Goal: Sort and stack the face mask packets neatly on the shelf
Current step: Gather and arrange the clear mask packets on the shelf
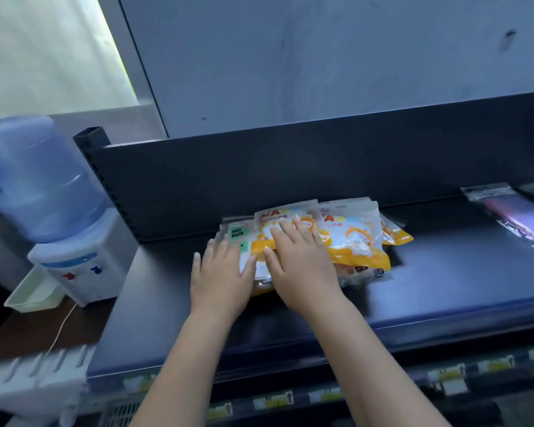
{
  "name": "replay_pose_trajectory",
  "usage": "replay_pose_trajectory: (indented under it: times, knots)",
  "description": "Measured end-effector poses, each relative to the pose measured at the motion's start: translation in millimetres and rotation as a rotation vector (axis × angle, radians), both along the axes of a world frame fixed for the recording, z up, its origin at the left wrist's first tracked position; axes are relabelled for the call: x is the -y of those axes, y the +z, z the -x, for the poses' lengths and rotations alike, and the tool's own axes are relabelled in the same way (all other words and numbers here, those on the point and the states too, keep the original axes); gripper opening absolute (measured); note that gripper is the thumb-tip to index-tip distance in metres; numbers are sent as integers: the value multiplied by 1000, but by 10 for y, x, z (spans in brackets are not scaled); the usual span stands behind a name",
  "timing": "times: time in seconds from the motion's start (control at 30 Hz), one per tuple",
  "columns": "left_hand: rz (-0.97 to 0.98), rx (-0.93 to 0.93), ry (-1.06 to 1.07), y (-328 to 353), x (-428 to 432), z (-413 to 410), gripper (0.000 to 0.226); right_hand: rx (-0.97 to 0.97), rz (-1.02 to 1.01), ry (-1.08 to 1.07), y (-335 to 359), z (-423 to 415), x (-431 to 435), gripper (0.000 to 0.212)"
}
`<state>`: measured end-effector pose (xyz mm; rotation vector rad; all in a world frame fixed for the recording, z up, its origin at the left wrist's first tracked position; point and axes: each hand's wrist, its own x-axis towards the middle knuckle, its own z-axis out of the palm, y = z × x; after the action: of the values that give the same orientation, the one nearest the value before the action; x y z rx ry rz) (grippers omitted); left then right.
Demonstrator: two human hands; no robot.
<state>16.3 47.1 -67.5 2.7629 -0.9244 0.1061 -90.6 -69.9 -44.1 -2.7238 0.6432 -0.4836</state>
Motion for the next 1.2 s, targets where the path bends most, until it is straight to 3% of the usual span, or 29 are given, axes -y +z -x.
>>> replay_pose_trajectory:
  times: [0.13,0.27,0.33,0.6,0.73,1.0,1.2]
  knots:
    - [11,-57,-33,-97,-115,-77,63,19,-12,20,-99,-67,-153,51]
    - [19,-82,-13,-141,-264,-166,62,382,94,53,-287,-71,-223,25]
    - [22,-112,13,-158,-361,-232,63,456,161,6,-351,-67,-280,15]
    - [132,-218,77,-203,-654,-372,63,102,167,-192,-378,-164,-483,42]
    - [225,-286,102,-108,-708,-344,59,-24,82,-213,-320,-200,-513,43]
    - [698,-443,97,-102,-733,-335,60,15,-84,-249,-219,-241,-502,18]
    - [752,-420,32,-96,-723,-320,50,101,-79,-272,-160,-229,-573,14]
